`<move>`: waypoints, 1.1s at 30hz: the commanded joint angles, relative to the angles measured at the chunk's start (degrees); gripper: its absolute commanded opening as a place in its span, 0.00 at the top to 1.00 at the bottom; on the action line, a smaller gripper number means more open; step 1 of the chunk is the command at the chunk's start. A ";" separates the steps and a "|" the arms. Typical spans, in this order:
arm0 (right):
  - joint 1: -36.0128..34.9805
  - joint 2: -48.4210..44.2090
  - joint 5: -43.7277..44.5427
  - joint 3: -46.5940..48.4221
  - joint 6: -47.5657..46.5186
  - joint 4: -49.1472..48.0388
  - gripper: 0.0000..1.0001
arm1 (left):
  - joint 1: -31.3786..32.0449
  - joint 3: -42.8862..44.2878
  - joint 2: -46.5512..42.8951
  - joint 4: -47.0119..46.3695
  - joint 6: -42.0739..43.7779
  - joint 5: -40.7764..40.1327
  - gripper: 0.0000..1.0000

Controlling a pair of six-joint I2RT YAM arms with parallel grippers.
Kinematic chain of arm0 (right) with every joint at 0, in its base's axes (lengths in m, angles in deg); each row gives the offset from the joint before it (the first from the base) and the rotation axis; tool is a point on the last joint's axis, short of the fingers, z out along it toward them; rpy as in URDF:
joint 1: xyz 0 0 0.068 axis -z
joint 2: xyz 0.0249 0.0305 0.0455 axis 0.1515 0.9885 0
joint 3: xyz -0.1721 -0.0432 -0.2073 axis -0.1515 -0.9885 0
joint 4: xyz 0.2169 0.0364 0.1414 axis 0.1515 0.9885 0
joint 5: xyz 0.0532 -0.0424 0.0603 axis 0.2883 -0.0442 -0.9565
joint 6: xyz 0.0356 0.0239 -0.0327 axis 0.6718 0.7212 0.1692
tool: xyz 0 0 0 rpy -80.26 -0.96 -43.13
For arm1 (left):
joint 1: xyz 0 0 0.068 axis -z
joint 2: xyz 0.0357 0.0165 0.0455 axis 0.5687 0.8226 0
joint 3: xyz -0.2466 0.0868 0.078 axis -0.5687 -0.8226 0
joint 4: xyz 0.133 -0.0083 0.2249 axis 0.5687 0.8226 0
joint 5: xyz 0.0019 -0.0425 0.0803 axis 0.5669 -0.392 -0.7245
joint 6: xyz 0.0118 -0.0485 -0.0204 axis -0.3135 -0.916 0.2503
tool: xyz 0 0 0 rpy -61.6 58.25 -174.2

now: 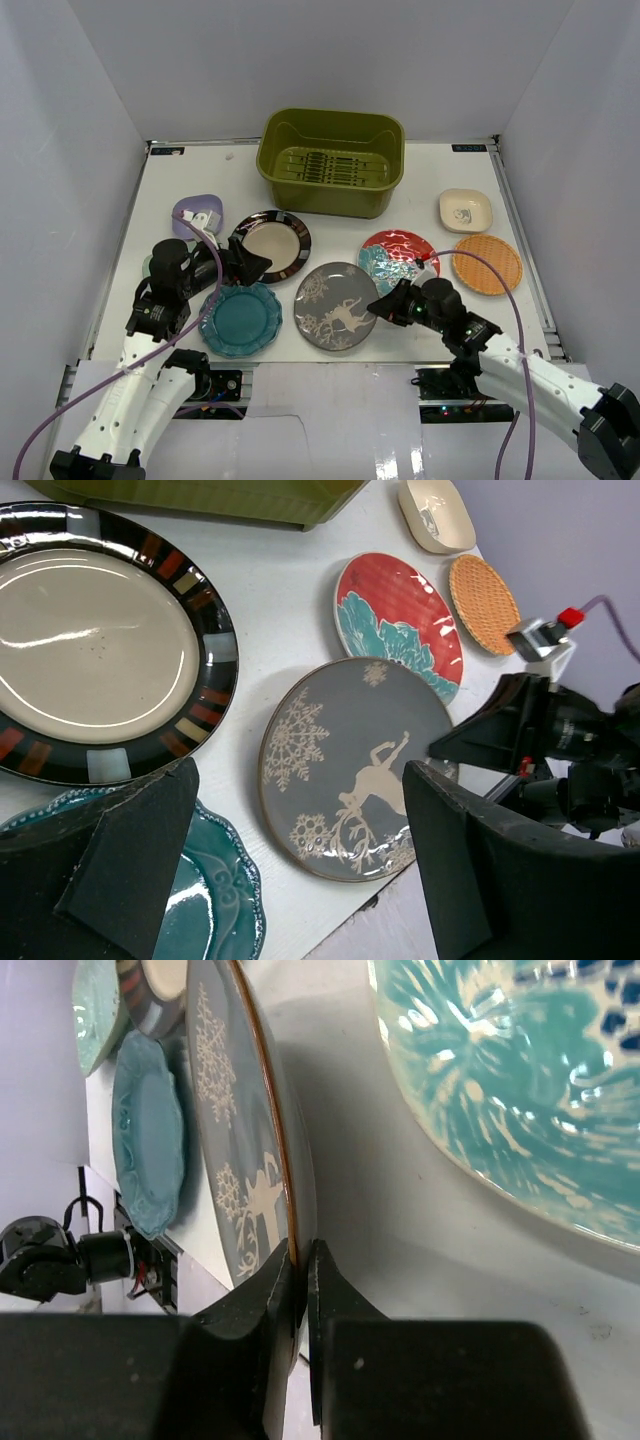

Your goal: Place the plates into the plastic bin on the countertop

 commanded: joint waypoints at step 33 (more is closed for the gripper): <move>22.62 73.27 -9.42 103.69 -24.47 9.28 0.92 | 4.95 -3.50 17.07 -16.26 -12.73 8.23 0.18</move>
